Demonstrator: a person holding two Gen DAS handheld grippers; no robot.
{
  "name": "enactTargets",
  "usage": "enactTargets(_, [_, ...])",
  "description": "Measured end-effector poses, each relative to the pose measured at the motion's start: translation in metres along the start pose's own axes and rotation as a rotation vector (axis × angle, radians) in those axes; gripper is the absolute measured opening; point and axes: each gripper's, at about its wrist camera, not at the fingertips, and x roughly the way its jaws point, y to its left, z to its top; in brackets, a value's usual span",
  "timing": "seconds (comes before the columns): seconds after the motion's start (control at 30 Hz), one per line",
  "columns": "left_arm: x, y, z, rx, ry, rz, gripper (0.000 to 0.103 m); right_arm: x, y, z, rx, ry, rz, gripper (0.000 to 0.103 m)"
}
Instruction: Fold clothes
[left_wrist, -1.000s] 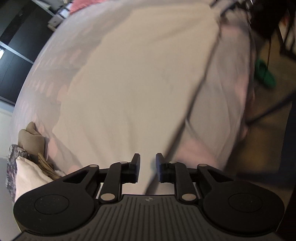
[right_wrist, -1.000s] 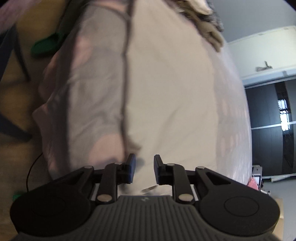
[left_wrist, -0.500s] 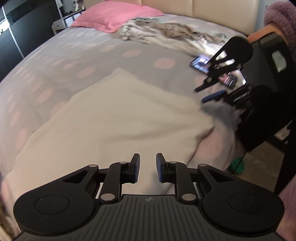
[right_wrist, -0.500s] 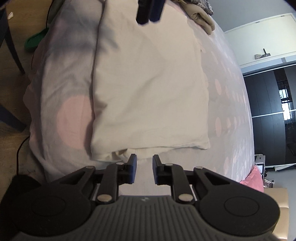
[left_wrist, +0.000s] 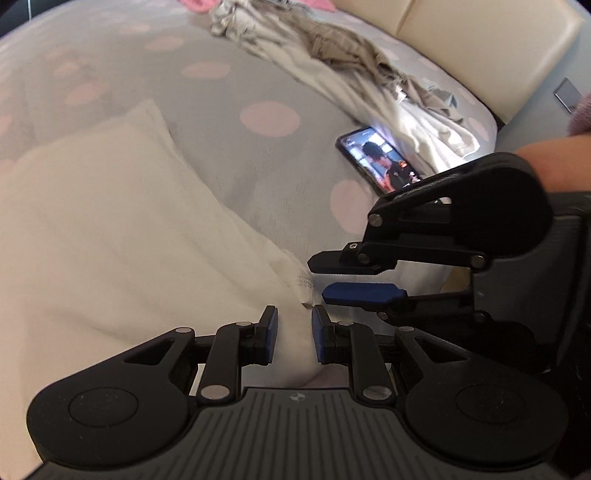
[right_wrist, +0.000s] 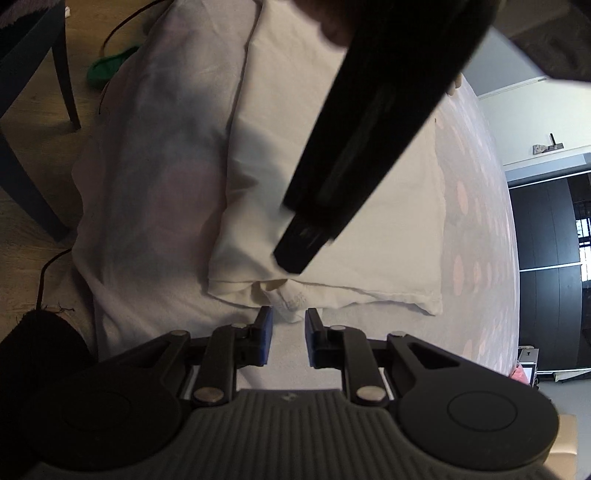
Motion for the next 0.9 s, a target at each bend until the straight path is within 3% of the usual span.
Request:
enactTargets(0.4, [0.024,0.001,0.002,-0.091,0.057,0.019,0.023,0.013,0.020,0.003,-0.123,-0.019,-0.035,0.022])
enactTargets(0.57, [0.017,0.010,-0.001,-0.131,0.048,-0.004,0.002,0.016,0.025,0.005,-0.157,-0.018,-0.056,0.036])
enactTargets(0.73, [0.001,0.016,-0.006,-0.172,0.001,-0.019,0.000,0.016,0.027,0.009,-0.177,-0.049,-0.108,0.035])
enactTargets(0.8, [-0.005,0.014,-0.007,-0.165,-0.017,-0.018,0.000,0.020,0.030,0.011,-0.186,-0.037,-0.125,0.026])
enactTargets(0.83, [-0.009,0.013,-0.008,-0.161,-0.026,-0.017,0.000,0.022,0.030,0.011,-0.186,-0.029,-0.126,0.012])
enactTargets(0.9, [-0.015,0.012,-0.009,-0.154,-0.045,-0.016,0.000,0.022,0.026,0.012,-0.158,-0.023,-0.123,0.011])
